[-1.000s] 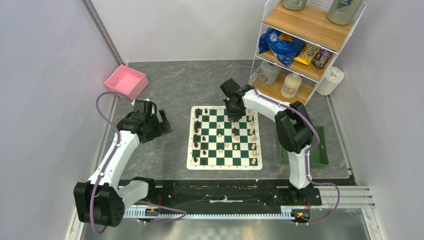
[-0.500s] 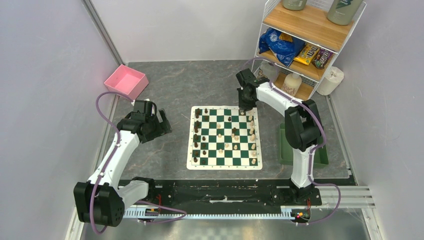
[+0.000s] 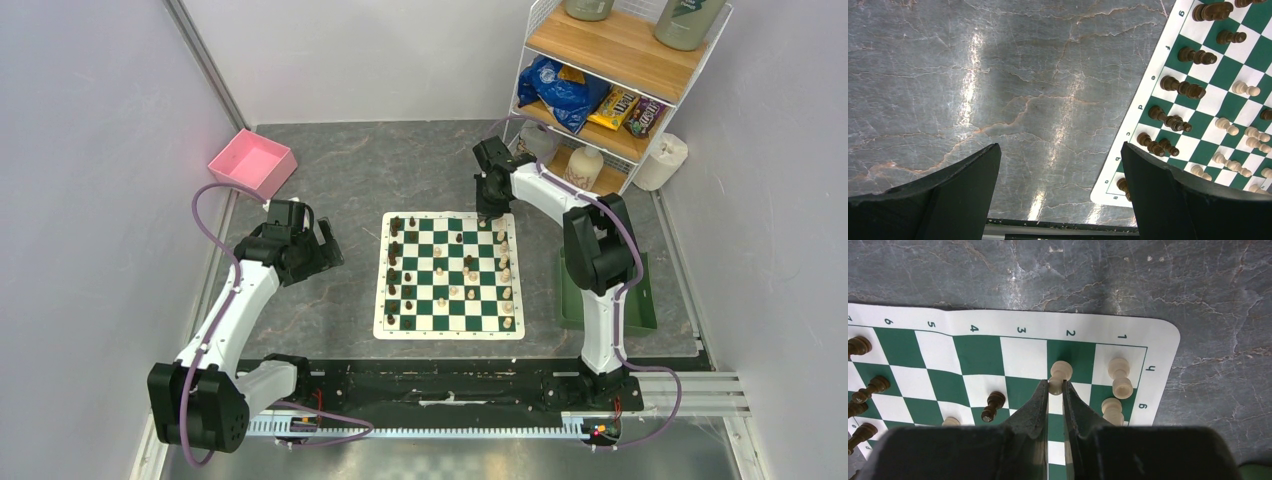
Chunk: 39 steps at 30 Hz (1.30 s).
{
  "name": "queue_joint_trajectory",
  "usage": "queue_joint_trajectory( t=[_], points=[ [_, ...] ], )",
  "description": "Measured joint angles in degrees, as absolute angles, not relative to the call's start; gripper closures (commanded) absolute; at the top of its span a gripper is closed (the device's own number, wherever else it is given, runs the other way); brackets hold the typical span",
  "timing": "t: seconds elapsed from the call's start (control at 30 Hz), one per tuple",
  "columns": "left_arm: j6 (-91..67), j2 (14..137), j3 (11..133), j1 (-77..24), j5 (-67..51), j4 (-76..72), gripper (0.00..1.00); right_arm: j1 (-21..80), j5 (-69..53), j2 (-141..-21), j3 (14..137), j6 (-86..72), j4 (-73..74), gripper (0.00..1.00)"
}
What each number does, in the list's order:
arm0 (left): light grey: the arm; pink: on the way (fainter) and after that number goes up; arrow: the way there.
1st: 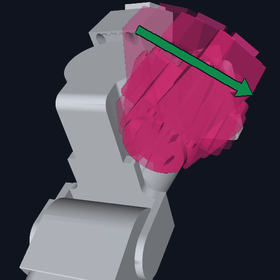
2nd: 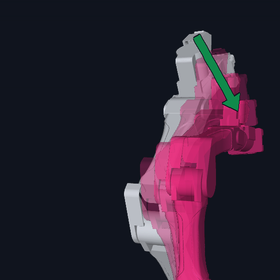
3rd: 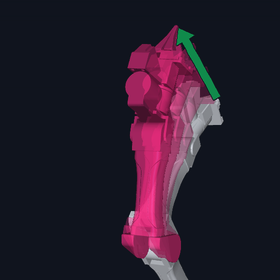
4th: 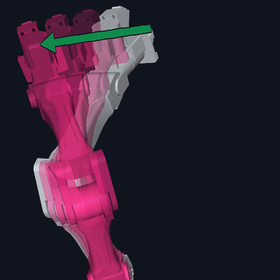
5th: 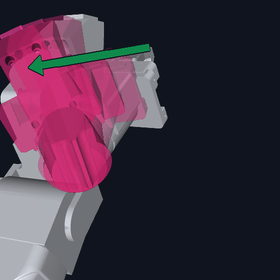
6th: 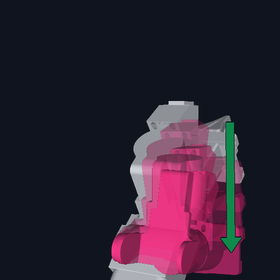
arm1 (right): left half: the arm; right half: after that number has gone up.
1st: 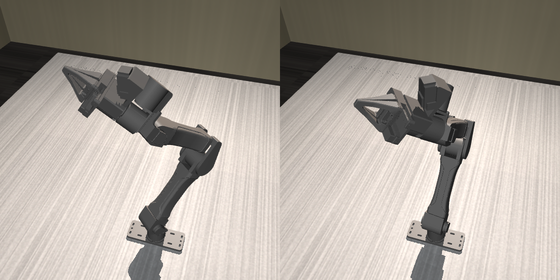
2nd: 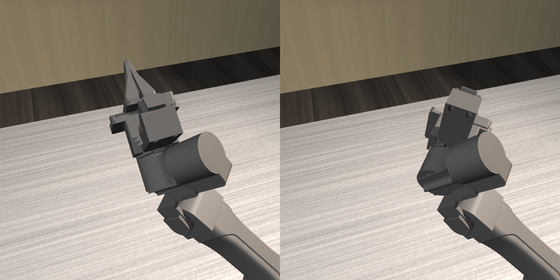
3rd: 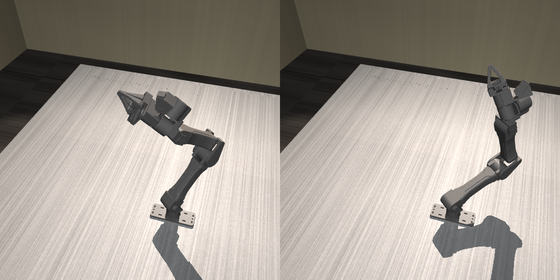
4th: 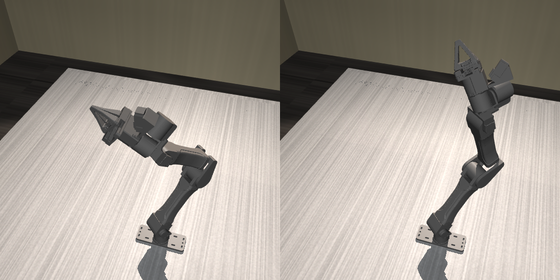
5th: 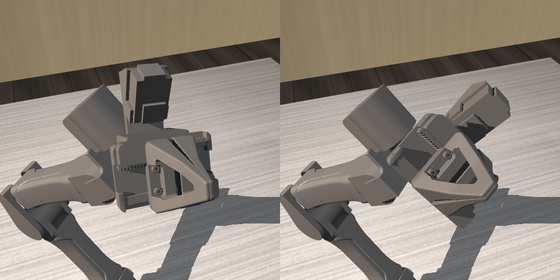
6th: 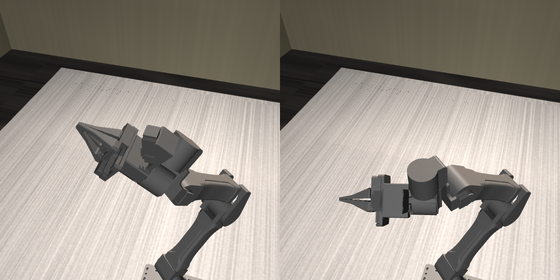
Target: Set up the chess pieces on the board
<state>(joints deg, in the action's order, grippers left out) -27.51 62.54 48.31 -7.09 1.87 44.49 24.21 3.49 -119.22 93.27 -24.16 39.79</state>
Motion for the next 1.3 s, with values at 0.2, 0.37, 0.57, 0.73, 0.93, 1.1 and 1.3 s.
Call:
queue_joint_trajectory(
  t=[0.2, 0.37, 0.57, 0.73, 0.93, 1.1, 1.3],
  points=[
    [-27.5, 62.5, 48.4, -7.1, 1.9, 44.5, 0.03, 23.8, 3.5, -119.2, 93.3, -24.2, 39.4, 0.82],
    [-27.5, 62.5, 48.4, -7.1, 1.9, 44.5, 0.03, 23.8, 3.5, -119.2, 93.3, -24.3, 39.4, 0.8],
    [-27.5, 62.5, 48.4, -7.1, 2.0, 44.5, 0.03, 23.8, 3.5, -119.3, 93.2, -24.3, 39.3, 0.79],
    [-27.5, 62.5, 48.5, -7.1, 2.0, 44.5, 0.03, 23.8, 3.5, -120.1, 93.1, -24.4, 38.9, 0.78],
    [-27.5, 62.5, 48.5, -7.1, 1.9, 44.5, 0.03, 23.8, 3.5, -120.1, 92.9, -24.4, 38.4, 0.7],
    [-27.5, 62.5, 48.5, -7.1, 2.0, 44.5, 0.03, 23.8, 3.5, -120.1, 92.8, -24.4, 38.4, 0.62],
    [-27.5, 62.5, 48.5, -7.1, 1.9, 44.5, 0.03, 23.7, 3.1, -120.1, 93.4, -23.5, 39.0, 0.54]
  ],
)
